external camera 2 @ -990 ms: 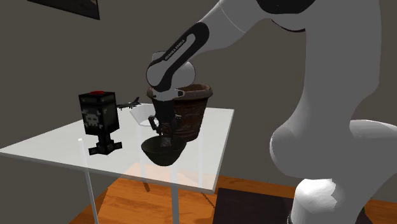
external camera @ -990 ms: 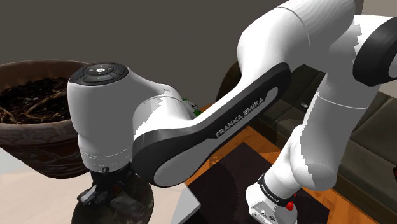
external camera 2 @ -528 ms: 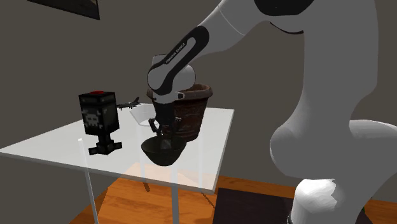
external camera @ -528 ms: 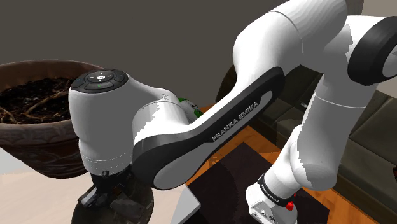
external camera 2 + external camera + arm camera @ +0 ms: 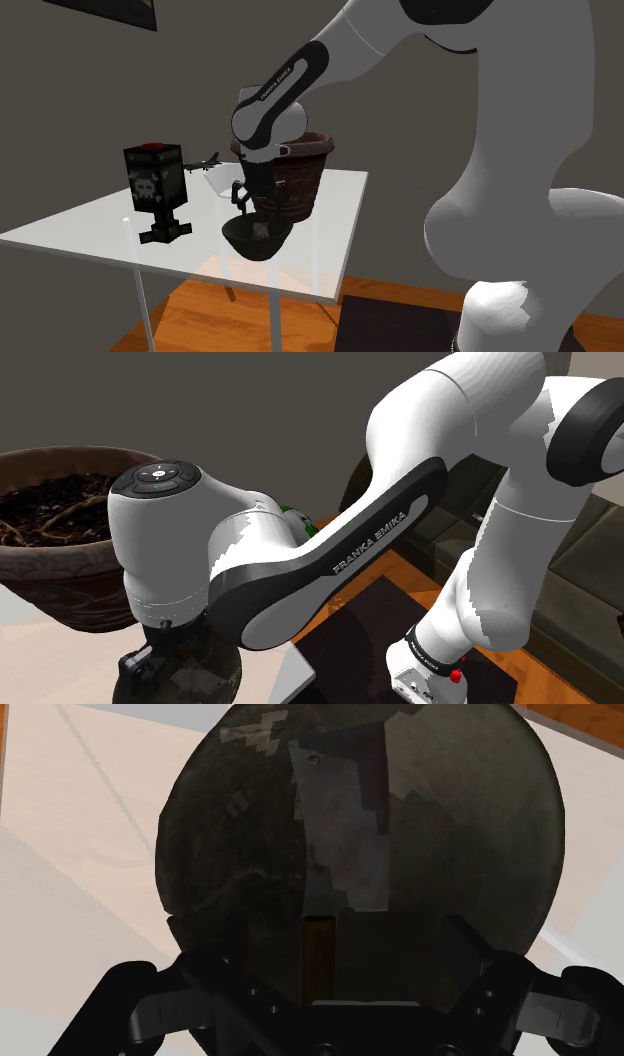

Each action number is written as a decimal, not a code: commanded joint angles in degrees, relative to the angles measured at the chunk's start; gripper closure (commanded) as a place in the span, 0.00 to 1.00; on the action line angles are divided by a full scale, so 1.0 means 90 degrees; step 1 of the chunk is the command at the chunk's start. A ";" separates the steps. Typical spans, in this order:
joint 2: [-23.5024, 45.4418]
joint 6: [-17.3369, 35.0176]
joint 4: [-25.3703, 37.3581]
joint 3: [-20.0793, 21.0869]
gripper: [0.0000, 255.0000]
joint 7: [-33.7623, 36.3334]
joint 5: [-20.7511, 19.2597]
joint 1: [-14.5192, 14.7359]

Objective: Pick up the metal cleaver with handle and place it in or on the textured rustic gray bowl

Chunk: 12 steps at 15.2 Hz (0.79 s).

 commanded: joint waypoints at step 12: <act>-0.0546 -0.0691 0.0303 0.0168 0.00 -0.0353 0.0518 -0.0168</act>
